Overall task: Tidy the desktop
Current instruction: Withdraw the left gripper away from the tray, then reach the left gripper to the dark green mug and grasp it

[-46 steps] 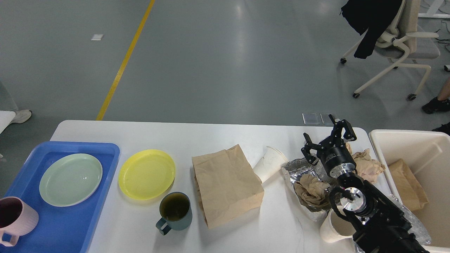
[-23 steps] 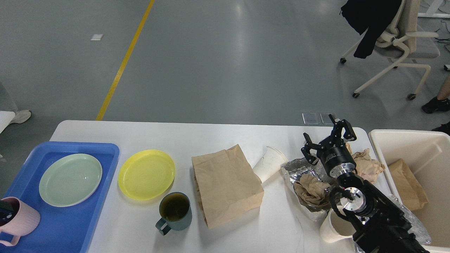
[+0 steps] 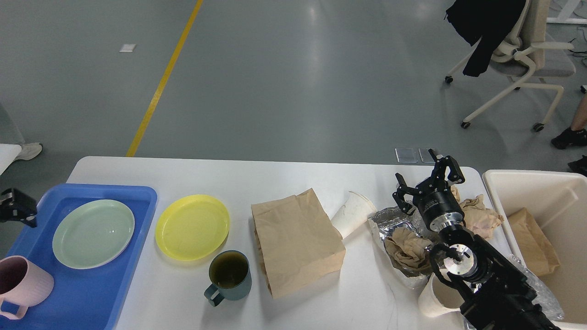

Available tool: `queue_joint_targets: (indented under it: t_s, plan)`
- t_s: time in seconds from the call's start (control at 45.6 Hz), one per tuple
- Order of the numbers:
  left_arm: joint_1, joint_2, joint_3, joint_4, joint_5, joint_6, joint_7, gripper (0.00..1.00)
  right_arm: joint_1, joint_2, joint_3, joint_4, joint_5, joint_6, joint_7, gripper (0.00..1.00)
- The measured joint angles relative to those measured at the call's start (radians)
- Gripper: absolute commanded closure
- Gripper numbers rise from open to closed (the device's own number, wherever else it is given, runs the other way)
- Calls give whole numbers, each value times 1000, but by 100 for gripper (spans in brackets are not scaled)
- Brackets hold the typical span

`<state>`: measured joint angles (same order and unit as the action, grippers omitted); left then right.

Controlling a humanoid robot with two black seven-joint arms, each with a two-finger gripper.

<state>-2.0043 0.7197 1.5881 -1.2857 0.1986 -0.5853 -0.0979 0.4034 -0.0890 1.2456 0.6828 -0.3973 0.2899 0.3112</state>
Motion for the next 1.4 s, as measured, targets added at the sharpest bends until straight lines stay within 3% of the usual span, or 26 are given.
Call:
queue_joint_targets:
  t_s: [0.219, 0.373, 0.614, 0.702, 0.921, 1.206, 1.403]
  plan:
    - [-289, -283, 34, -339, -180, 118, 11, 15, 0, 0, 0, 0, 0, 0, 0, 0]
    - [-416, -435, -7, -449, -319, 123, 19, 21, 0, 0, 0, -1, 0, 0, 0, 0]
    - [-470, -521, -55, -477, -435, 115, 51, 16, 0, 0, 0, -2, 0, 0, 0, 0]
    - [-448, -517, -70, -477, -440, 119, 73, 10, 0, 0, 0, -2, 0, 0, 0, 0]
    - [-244, -525, -177, -436, -444, 134, 79, 10, 0, 0, 0, -2, 0, 0, 0, 0]
    - [76, -622, -278, -342, -444, 381, 82, 13, 0, 0, 0, 0, 0, 0, 0, 0]
    - [215, -665, -287, -248, -434, 438, 82, 14, 0, 0, 0, 0, 0, 0, 0, 0]
